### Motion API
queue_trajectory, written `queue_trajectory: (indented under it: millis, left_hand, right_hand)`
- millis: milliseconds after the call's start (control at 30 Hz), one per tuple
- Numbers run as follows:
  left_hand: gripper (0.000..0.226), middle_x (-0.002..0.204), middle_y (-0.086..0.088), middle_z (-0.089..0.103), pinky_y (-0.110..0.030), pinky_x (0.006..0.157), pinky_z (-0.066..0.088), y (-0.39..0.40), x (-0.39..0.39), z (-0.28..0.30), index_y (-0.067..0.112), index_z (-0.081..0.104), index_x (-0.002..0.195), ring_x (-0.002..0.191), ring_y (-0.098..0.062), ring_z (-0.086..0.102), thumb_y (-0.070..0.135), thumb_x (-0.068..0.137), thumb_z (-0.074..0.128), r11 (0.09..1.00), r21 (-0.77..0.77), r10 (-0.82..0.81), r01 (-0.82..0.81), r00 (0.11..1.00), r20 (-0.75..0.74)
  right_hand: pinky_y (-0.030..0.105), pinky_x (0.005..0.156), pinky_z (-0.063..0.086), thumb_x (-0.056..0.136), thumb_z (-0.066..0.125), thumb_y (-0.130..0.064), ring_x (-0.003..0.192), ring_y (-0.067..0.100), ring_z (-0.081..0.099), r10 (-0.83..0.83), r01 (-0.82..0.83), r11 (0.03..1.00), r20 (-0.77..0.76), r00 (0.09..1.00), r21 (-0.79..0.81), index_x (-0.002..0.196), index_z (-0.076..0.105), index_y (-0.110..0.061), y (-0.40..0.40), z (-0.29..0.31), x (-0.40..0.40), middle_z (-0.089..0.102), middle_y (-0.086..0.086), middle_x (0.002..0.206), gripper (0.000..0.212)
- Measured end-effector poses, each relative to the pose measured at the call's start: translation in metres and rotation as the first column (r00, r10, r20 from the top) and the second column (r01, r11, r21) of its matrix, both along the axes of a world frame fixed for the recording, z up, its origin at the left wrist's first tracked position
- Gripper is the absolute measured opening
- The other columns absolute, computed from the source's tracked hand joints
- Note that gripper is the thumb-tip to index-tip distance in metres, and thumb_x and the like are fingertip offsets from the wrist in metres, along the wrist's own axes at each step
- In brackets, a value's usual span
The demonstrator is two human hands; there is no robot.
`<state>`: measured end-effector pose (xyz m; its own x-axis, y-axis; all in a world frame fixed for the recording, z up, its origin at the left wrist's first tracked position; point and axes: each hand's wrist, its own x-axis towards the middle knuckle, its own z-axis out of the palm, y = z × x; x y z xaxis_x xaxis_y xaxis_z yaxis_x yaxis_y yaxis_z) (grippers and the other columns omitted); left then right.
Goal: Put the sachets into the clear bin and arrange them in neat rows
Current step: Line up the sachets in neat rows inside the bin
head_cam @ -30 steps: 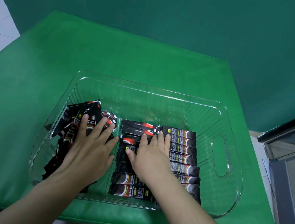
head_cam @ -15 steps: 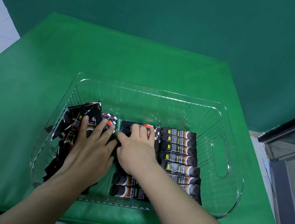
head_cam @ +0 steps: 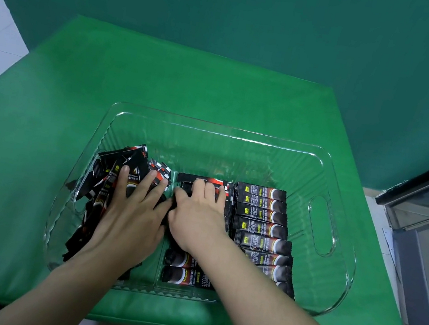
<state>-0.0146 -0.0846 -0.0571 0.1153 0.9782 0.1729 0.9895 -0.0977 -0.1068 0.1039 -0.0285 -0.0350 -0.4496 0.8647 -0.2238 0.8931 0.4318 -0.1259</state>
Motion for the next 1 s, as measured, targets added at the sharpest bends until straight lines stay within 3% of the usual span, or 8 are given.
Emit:
queue_trajectory:
  millis: [233,400,867,1000]
  left_hand:
    - [0.049,0.128,-0.017,0.060,-0.062,0.111,-0.003,0.000,0.000,0.000,0.012,0.072,0.109,0.130,-0.037,0.046,0.034,0.065,0.079,1.000,-0.014,0.007,-0.007,1.000,0.000]
    - [0.054,0.127,-0.017,0.060,-0.061,0.111,-0.004,0.000,0.001,0.001,0.012,0.072,0.109,0.129,-0.037,0.047,0.036,0.062,0.082,1.000,-0.019,0.006,-0.006,1.000,0.000]
    - [0.054,0.127,-0.018,0.060,-0.062,0.110,-0.002,0.000,0.001,0.002,0.011,0.072,0.109,0.129,-0.038,0.046,0.035,0.062,0.082,1.000,-0.010,0.004,-0.004,1.000,0.010]
    - [0.053,0.128,-0.018,0.060,-0.062,0.110,-0.003,0.000,0.001,0.002,0.011,0.072,0.109,0.129,-0.038,0.046,0.035,0.063,0.082,1.000,-0.013,0.006,-0.006,1.000,0.003]
  right_hand:
    - [0.046,0.116,0.004,0.097,0.033,-0.034,0.131,0.031,0.021,-0.082,0.081,0.997,-0.067,0.994,-0.015,0.147,0.023,-0.018,0.002,0.007,0.006,0.028,0.012,0.138,0.054]
    - [0.044,0.118,0.002,0.100,0.026,-0.038,0.143,0.035,0.004,-0.197,0.204,0.971,0.067,0.978,-0.126,0.151,0.008,-0.009,0.005,0.010,0.017,0.004,0.021,0.156,0.061]
    - [0.048,0.116,0.008,0.100,0.022,-0.047,0.138,0.041,0.017,-0.195,0.223,0.965,0.193,0.962,-0.138,0.150,0.011,-0.004,-0.002,0.009,0.012,0.013,0.026,0.152,0.066]
    - [0.048,0.116,0.002,0.101,0.023,-0.043,0.141,0.040,0.006,-0.168,0.185,0.977,0.150,0.974,-0.110,0.151,0.007,-0.013,0.001,0.011,0.009,0.004,0.023,0.155,0.061]
